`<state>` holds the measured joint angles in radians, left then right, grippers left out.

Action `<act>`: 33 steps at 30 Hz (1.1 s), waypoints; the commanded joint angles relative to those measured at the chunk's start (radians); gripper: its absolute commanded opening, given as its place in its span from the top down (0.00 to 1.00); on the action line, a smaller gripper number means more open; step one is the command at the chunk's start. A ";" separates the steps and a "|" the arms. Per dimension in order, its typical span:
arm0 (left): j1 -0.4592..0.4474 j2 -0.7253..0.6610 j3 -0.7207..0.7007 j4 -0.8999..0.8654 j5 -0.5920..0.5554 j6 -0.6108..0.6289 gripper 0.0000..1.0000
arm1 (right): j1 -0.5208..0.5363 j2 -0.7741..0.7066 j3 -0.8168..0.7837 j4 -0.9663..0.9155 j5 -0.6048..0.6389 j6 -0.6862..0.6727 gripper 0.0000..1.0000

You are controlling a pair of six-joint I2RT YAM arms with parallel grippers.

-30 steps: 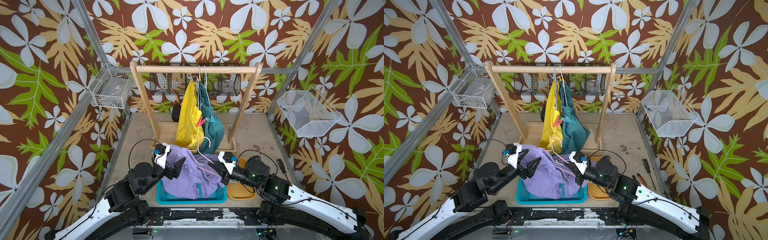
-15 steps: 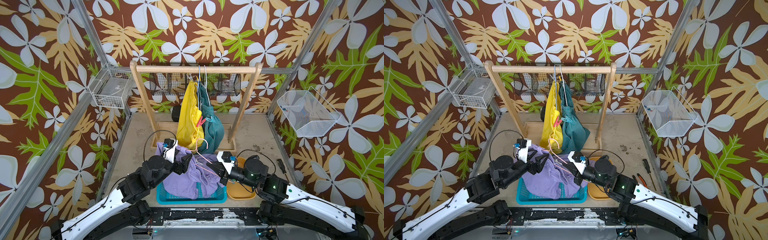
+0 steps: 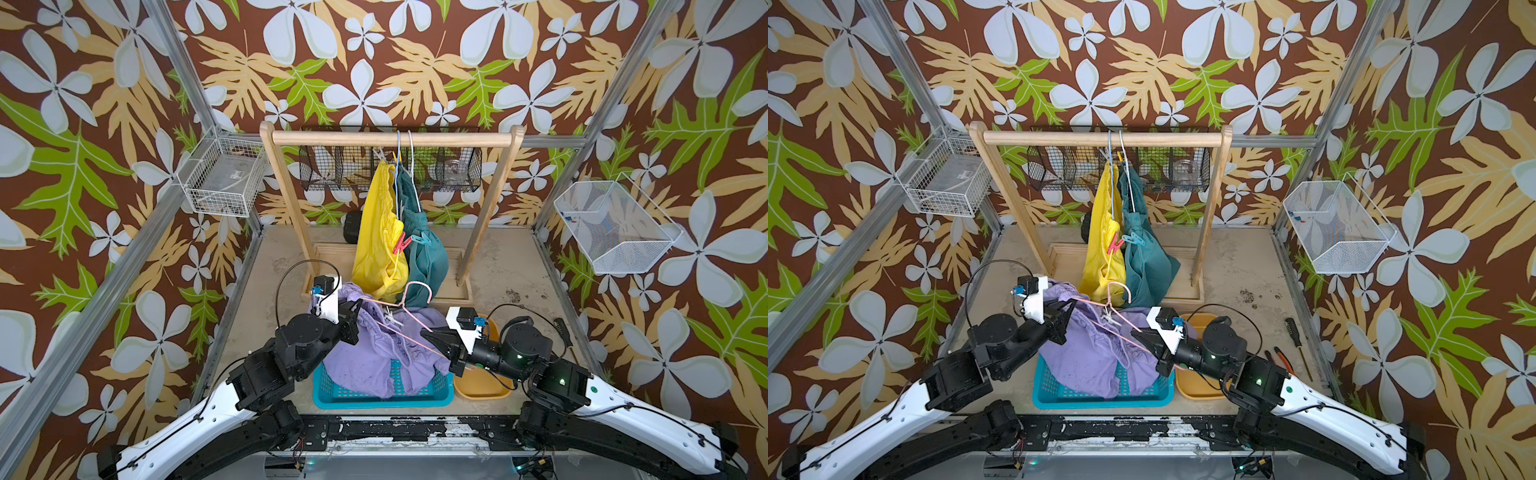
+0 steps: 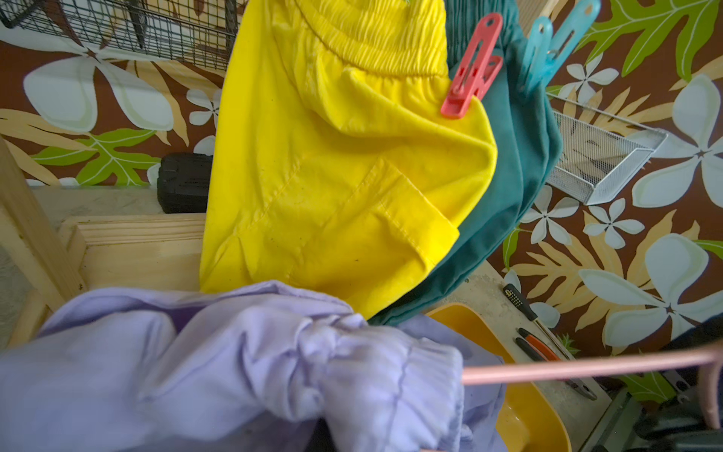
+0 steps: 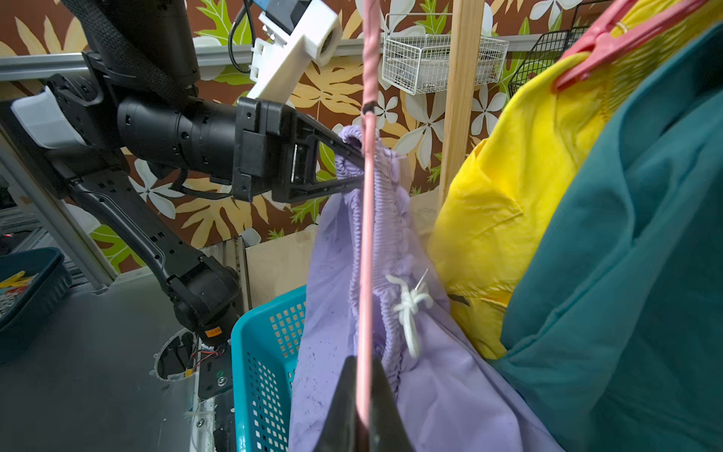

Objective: Remove the clothespins securing shorts to the hanger
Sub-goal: Remove the shorts from the hanger.

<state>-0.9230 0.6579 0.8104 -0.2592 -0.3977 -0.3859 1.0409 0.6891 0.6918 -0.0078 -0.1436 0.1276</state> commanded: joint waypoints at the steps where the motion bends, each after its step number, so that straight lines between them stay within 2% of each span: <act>1: 0.001 -0.028 0.002 0.016 -0.089 0.022 1.00 | 0.000 -0.068 -0.010 -0.098 -0.008 0.052 1.00; 11: 0.002 -0.114 0.028 -0.050 -0.252 0.036 1.00 | 0.001 -0.337 0.042 -0.367 0.103 0.104 1.00; 15: 0.002 -0.253 -0.039 0.096 -0.216 0.078 1.00 | 0.001 -0.425 0.080 -0.430 0.213 0.098 1.00; 18: 0.002 -0.398 -0.119 0.270 -0.168 0.093 1.00 | 0.001 -0.410 0.098 -0.460 0.249 0.088 1.00; 21: 0.001 -0.472 -0.150 0.376 -0.139 0.106 1.00 | 0.001 -0.360 0.078 -0.429 0.193 0.084 1.00; 26: 0.002 -0.449 -0.128 0.422 0.006 0.145 1.00 | 0.000 -0.276 0.007 -0.295 0.084 0.100 1.00; 33: 0.003 -0.381 -0.145 0.508 0.062 0.146 1.00 | 0.001 -0.147 -0.141 -0.004 -0.100 0.212 1.00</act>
<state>-0.9226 0.2497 0.6621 0.1696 -0.3897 -0.2558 1.0405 0.5194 0.5774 -0.2050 -0.1268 0.2722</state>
